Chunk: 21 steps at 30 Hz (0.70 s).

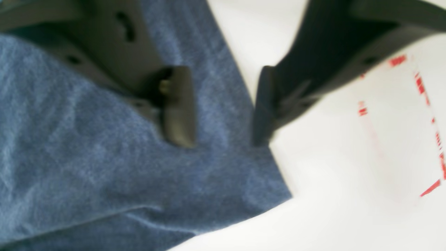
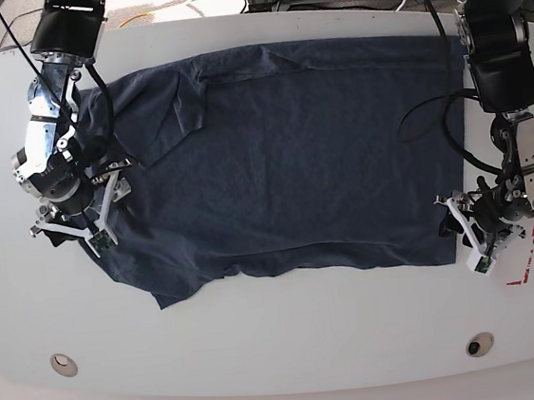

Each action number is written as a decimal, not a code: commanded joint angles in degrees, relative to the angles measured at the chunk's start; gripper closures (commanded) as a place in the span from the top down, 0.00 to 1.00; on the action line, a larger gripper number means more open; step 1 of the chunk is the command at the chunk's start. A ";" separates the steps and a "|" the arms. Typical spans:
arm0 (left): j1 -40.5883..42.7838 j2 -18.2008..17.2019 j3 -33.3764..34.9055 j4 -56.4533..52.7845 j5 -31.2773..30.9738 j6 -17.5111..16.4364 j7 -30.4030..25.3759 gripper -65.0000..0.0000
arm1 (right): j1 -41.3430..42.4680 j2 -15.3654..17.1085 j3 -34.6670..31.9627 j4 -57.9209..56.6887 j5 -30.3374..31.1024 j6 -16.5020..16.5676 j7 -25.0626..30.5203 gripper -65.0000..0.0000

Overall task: Layout the t-shirt on the table in an organized manner, then fold the t-shirt properly
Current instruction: 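Pull the hem edge with both grippers to smooth the shirt, then release the hem and move both grippers to the collar edge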

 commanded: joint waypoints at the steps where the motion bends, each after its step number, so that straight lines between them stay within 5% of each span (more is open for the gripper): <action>1: 1.65 -1.46 -3.83 5.12 -0.36 0.00 -0.34 0.60 | -2.39 -0.71 0.24 3.68 0.33 -0.05 -0.15 0.67; 8: 8.16 -1.29 -9.72 14.88 -0.36 -0.18 0.01 0.60 | -9.34 -2.38 0.24 4.21 0.33 -0.05 -0.24 0.65; 21: 16.51 -1.55 -10.15 25.69 -0.36 -0.26 2.73 0.60 | -14.97 -3.35 0.33 3.95 0.33 -0.05 -0.15 0.59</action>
